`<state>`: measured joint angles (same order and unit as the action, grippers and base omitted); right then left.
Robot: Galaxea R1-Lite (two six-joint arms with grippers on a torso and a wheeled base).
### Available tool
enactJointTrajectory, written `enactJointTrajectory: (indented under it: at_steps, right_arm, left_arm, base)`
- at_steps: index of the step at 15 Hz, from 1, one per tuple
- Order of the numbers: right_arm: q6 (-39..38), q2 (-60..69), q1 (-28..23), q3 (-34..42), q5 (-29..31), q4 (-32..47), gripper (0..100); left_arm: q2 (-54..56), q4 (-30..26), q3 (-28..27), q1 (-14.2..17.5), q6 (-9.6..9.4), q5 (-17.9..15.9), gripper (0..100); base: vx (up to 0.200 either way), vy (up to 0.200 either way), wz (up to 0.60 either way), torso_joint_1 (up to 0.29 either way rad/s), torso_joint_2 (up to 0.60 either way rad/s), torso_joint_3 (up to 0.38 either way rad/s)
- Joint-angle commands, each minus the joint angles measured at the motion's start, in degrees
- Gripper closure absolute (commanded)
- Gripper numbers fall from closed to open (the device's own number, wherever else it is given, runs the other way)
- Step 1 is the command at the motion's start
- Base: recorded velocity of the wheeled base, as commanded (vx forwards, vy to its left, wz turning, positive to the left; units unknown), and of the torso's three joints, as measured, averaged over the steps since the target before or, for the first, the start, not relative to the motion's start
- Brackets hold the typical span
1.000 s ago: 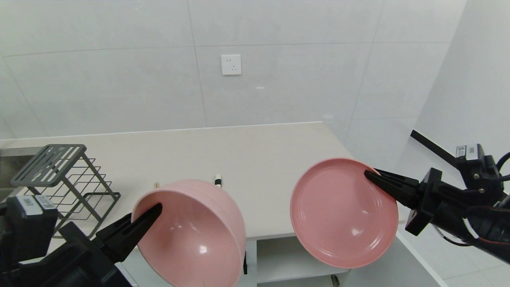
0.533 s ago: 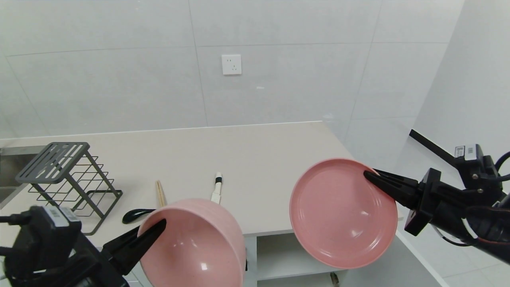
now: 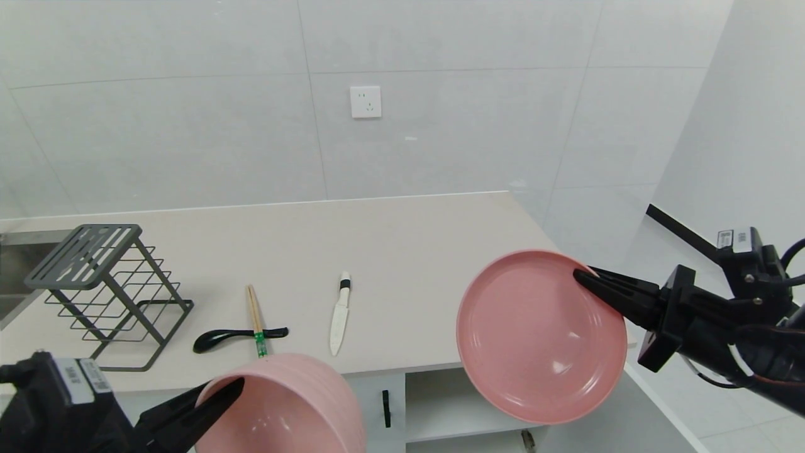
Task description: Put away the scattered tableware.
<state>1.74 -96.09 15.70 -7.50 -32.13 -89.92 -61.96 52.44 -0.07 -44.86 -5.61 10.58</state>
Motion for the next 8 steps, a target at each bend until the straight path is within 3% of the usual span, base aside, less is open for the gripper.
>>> enactJointTrajectory:
  at_steps: [1, 3, 8]
  right_arm:
    - [0.0, -0.1, 0.0, 0.1, 0.0, -0.1, 100]
    - [0.0, -0.2, 0.0, 0.0, 0.1, -0.1, 100]
    - [0.1, -0.1, 0.0, 0.0, 0.0, -0.1, 100]
  left_arm:
    - [-1.7, 0.0, 0.1, 0.9, 0.07, -0.1, 100]
    - [-1.7, -1.2, 0.1, 0.9, 0.16, -0.1, 100]
    - [-1.8, -0.1, 0.1, 1.0, 0.33, -0.1, 100]
  base:
    - [0.0, 0.0, 0.0, 0.0, 0.0, 0.0]
    - [-0.2, 0.0, 0.0, 0.002, 0.0, 0.0]
    - [0.0, 0.0, 0.0, 0.0, 0.0, 0.0]
